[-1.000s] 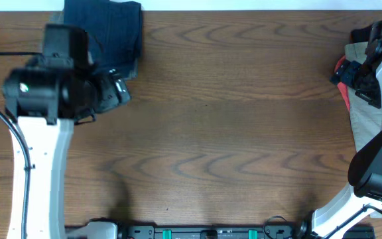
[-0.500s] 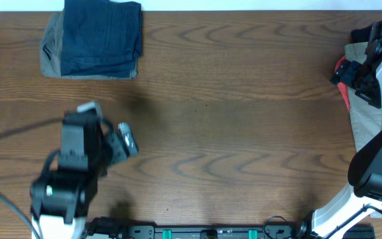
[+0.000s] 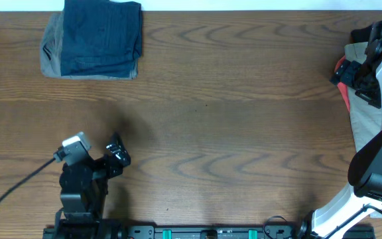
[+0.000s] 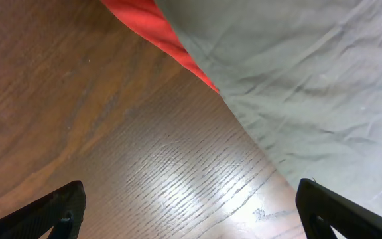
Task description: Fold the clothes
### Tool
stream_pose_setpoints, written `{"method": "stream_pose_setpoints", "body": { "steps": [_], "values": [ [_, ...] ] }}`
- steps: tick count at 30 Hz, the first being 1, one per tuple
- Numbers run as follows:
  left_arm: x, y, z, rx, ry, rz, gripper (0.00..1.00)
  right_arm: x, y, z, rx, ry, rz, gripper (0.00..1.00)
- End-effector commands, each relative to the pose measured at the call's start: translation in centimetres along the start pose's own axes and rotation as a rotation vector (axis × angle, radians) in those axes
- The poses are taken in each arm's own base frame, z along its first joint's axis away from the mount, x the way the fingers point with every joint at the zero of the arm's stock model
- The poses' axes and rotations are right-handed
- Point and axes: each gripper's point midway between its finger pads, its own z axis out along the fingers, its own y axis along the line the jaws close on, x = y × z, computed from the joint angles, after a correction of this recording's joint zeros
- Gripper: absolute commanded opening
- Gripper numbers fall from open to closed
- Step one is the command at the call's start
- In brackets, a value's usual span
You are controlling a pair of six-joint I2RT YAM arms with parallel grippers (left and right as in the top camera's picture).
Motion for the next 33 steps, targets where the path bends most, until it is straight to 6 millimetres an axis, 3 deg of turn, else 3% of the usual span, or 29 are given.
{"method": "stream_pose_setpoints", "body": {
  "steps": [1,6,11,15,23,33],
  "values": [
    [0.6,1.1,0.1,-0.022,-0.034,-0.019,0.98,-0.5,-0.1,-0.3,0.004,-0.016,-0.009,0.99],
    [1.0,1.3,0.4,0.001,-0.08,-0.023,0.98,-0.5,-0.1,-0.3,0.004,-0.016,-0.009,0.99],
    [-1.0,0.5,1.2,0.076,-0.256,-0.042,0.98,-0.5,-0.1,-0.3,0.004,-0.016,-0.01,0.99],
    [-0.8,0.5,2.0,0.114,-0.33,-0.05,0.98,-0.5,-0.1,-0.3,0.004,-0.016,-0.01,0.98],
    [1.0,2.1,3.1,0.071,-0.316,-0.037,0.98,-0.5,-0.1,-0.3,0.004,-0.016,-0.009,0.99],
    [1.0,3.0,3.1,0.015,-0.322,0.099,0.98,-0.5,-0.1,-0.3,0.004,-0.016,-0.01,0.99]
  ]
}}
